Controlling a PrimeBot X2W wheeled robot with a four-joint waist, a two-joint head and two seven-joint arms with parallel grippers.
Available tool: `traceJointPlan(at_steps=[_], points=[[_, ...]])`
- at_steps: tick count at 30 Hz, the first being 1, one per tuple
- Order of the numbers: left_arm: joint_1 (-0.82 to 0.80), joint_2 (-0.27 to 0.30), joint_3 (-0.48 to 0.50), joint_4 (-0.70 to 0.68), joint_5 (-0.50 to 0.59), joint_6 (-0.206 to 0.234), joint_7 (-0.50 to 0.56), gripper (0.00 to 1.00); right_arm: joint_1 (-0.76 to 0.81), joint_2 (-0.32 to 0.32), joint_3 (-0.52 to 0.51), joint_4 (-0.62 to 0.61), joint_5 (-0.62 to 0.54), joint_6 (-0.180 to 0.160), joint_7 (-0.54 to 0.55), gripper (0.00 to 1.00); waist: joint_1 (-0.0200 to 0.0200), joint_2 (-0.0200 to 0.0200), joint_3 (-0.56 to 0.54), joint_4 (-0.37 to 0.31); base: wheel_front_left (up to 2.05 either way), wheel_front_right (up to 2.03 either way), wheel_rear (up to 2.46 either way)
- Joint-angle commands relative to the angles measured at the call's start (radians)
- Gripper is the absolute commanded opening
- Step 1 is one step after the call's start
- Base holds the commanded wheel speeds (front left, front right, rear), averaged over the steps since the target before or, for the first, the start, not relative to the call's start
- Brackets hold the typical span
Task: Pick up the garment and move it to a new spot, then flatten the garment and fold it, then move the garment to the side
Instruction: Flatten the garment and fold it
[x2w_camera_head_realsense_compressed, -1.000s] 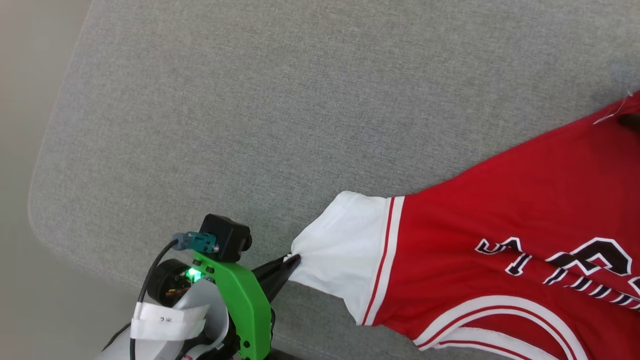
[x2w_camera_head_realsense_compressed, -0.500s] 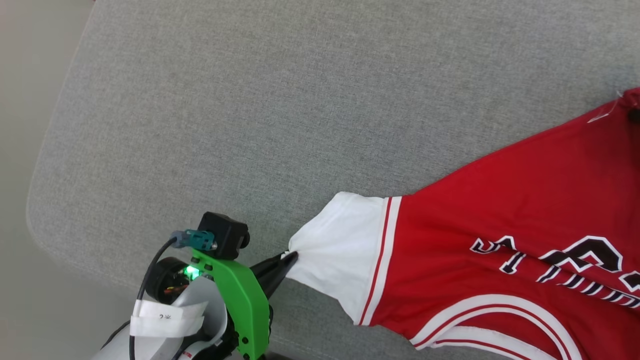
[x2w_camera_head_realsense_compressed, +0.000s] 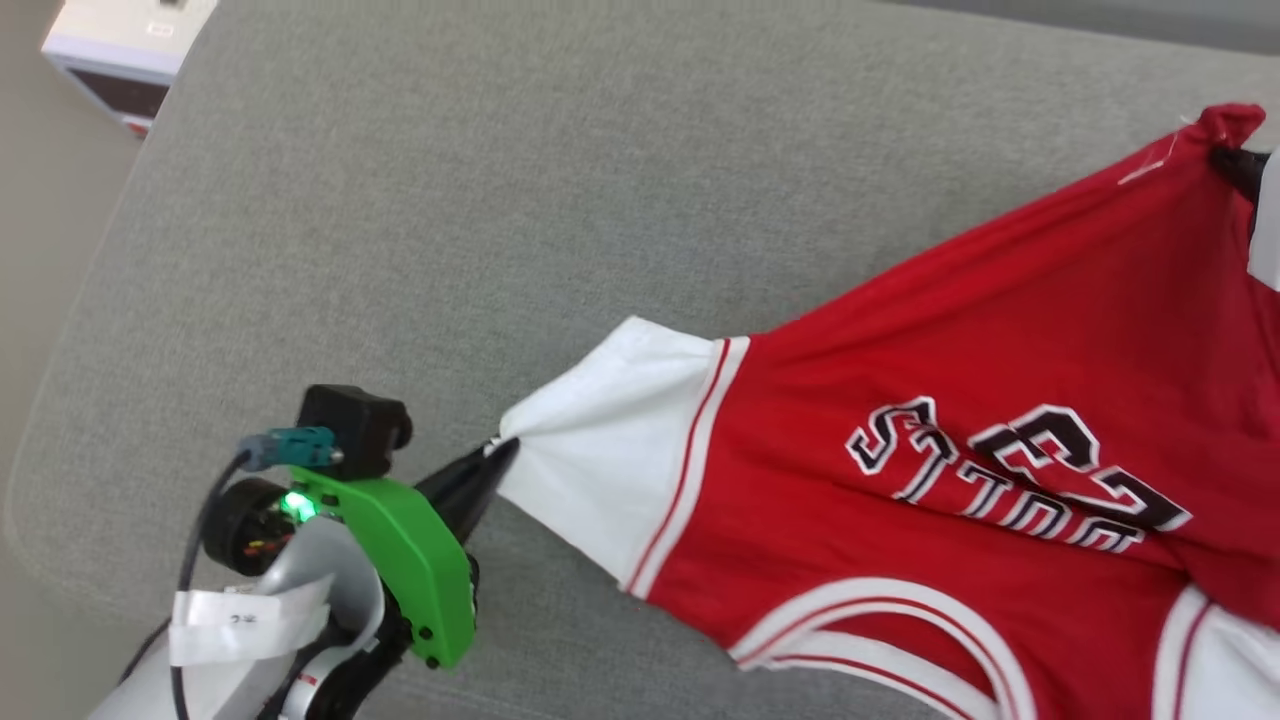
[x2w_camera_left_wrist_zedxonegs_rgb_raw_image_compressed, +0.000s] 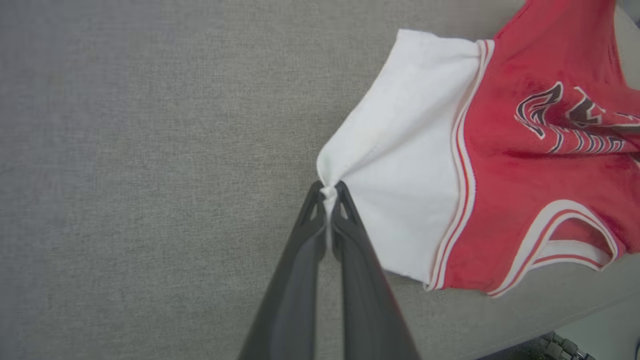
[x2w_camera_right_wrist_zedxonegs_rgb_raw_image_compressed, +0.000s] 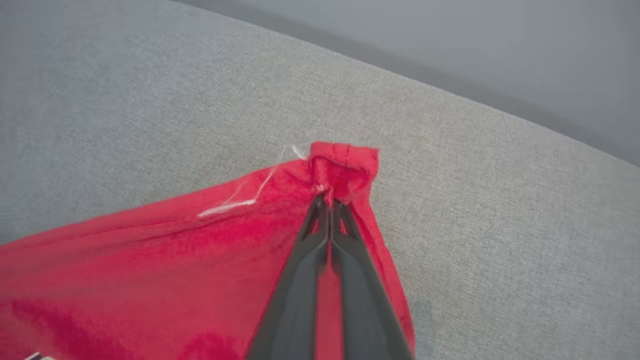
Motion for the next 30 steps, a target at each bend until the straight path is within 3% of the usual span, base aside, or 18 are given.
traceJointPlan(at_steps=[1,15,30], points=[[-0.017,0.012,0.020,-0.006,0.015,0.015,-0.015,0.00,0.000,-0.007,0.000,-0.008,0.010,-0.001,-0.031,0.00,0.0000,0.0000,-0.062,-0.054,0.00,0.00,0.00],[-0.048,0.067,0.170,-0.062,0.055,0.084,-0.133,0.00,0.061,-0.041,-0.010,-0.128,0.079,-0.001,-0.213,0.00,0.0000,0.0000,-0.190,-0.180,0.00,0.00,0.00],[-0.172,0.089,0.287,-0.153,0.129,0.109,-0.258,0.00,0.173,-0.031,-0.140,-0.356,0.096,-0.001,-0.234,0.00,0.0000,0.0000,-0.269,-0.263,0.00,0.00,0.00]])
